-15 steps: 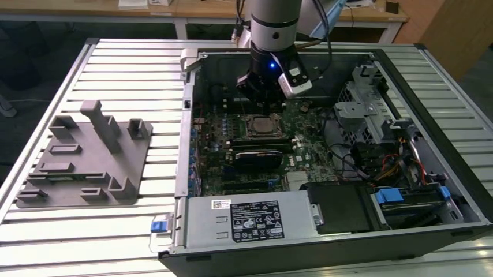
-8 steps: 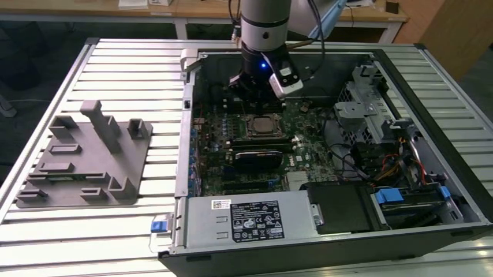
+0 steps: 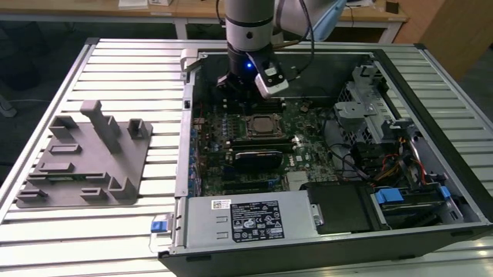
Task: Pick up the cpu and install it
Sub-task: 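Install the first cpu locking lever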
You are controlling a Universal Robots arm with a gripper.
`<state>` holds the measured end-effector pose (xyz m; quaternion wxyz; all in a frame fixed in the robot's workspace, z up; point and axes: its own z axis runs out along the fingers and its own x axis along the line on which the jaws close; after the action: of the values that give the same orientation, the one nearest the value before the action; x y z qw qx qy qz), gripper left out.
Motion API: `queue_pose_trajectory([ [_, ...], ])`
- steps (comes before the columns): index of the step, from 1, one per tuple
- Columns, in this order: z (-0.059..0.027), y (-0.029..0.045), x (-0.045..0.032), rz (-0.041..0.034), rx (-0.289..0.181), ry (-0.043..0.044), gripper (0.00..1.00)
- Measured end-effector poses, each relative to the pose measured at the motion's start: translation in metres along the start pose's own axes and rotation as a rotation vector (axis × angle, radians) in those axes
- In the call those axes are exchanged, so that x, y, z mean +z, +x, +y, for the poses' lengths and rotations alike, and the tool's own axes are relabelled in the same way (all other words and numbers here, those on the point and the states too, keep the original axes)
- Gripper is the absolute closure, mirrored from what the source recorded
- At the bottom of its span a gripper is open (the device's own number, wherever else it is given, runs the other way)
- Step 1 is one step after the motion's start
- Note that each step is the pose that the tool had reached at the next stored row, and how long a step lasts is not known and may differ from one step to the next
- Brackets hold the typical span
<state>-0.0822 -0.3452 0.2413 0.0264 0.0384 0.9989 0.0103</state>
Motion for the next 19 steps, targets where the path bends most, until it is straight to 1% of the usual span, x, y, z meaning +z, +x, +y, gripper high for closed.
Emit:
queue_pose_trajectory([
  [5,-0.0009,0.0117,-0.0006,-0.0032,0.000,-0.0002,0.89],
  [12,-0.0014,0.0174,-0.0010,-0.0036,0.000,-0.0002,0.89],
  [15,-0.0016,0.0215,-0.0012,-0.0039,0.000,-0.0003,0.89],
  [16,-0.0017,0.0228,-0.0012,-0.0038,0.000,-0.0014,0.89],
  [18,-0.0019,0.0248,-0.0013,-0.0033,0.000,-0.0091,0.89],
  [19,-0.0019,0.0253,-0.0013,-0.0027,0.001,-0.0180,0.89],
])
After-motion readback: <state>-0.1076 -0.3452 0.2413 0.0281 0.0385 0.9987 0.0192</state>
